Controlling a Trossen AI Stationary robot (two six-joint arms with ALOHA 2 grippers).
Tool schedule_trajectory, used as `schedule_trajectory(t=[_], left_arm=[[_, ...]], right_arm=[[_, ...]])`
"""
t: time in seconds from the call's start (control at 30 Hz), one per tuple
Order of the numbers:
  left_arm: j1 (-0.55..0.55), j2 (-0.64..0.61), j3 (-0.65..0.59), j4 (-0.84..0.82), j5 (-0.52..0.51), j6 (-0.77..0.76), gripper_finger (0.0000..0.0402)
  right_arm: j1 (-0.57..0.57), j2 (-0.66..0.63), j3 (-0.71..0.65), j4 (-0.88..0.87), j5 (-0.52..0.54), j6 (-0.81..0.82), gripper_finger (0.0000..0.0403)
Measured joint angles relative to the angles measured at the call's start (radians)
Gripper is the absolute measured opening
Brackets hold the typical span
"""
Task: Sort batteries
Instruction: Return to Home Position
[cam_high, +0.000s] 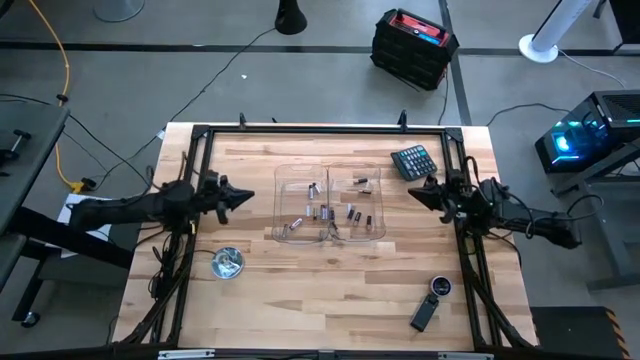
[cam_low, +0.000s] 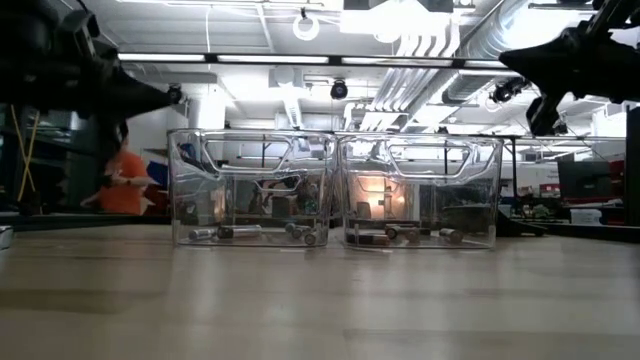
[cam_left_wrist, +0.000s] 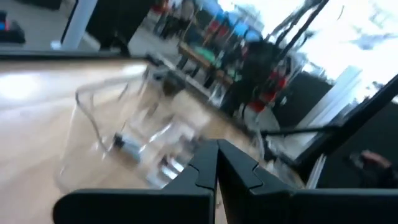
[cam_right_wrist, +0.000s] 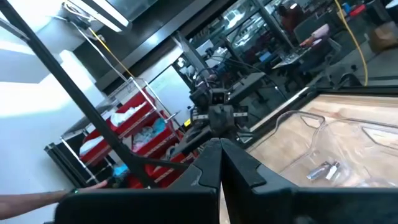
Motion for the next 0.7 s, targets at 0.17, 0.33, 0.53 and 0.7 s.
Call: schedule_trajectory(t=[0.17, 0.33, 0.53, 0.7], left_arm=[[0.049, -0.098, 0.002, 0.012, 0.006, 0.000, 0.0000], [0.047, -0.099, 0.000, 0.000, -0.006, 0.000, 0.0000], [0.007, -0.099, 0.000, -0.001, -0.001, 0.000, 0.0000], [-0.017, -0.099, 0.000, -0.001, 0.000, 0.000, 0.0000]], right_arm=[[0.002, 0.000, 0.000, -0.014, -0.001, 0.000, 0.0000], [-0.006, 0.007, 0.000, -0.038, -0.001, 0.000, 0.0000], [-0.006, 0.007, 0.000, -0.090, -0.001, 0.000, 0.0000], [-0.006, 0.007, 0.000, -0.123, -0.001, 0.000, 0.0000]])
